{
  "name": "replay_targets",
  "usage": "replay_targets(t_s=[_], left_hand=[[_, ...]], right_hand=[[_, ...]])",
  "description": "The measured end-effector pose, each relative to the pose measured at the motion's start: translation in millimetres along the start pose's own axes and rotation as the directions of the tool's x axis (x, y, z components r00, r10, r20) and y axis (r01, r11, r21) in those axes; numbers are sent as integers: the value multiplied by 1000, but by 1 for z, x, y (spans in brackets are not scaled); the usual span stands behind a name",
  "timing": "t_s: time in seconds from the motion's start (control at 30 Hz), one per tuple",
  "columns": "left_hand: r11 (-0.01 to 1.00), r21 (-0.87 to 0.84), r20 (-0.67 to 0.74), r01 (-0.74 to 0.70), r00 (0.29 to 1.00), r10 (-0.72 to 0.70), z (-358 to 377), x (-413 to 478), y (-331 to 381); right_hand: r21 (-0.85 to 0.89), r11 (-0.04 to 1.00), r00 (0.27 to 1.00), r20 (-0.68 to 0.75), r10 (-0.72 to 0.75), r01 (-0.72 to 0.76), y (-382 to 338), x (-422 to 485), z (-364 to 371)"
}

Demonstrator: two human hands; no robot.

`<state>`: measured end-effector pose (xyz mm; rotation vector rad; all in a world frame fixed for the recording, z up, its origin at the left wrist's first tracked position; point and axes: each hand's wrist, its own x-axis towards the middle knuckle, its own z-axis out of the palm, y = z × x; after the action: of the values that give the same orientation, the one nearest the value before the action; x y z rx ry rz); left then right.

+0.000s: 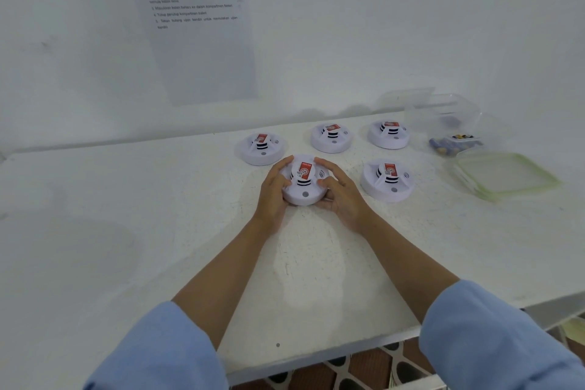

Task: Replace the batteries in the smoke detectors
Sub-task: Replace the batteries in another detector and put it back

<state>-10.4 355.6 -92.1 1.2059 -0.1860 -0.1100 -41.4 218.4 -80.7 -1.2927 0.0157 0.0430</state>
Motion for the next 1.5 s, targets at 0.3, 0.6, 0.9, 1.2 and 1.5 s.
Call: replay_targets(t_s=[0.3,0.6,0.9,1.2,1.5], left_hand=[[999,-40,-13,28,1000,-29,3,-4,6],[999,-22,-25,23,999,-24,1,-1,3],[1000,-7,-20,25,999,-25,2,-3,6],[1000,5,-32,23,999,-23,1,-2,3],[1000,27,-28,7,1000,-7,1,-3,2]], right_hand=[[15,1000,1000,3,-7,7,0,0,-1],[-20,1000,1000,0,-12,12,1,2,-1],[-23,1000,1000,8,-14,15,0,1,-2],[-21,1000,1000,11,-17,17,1,1,-2],[-26,999,1000,14,-19,20,1,0,-2]])
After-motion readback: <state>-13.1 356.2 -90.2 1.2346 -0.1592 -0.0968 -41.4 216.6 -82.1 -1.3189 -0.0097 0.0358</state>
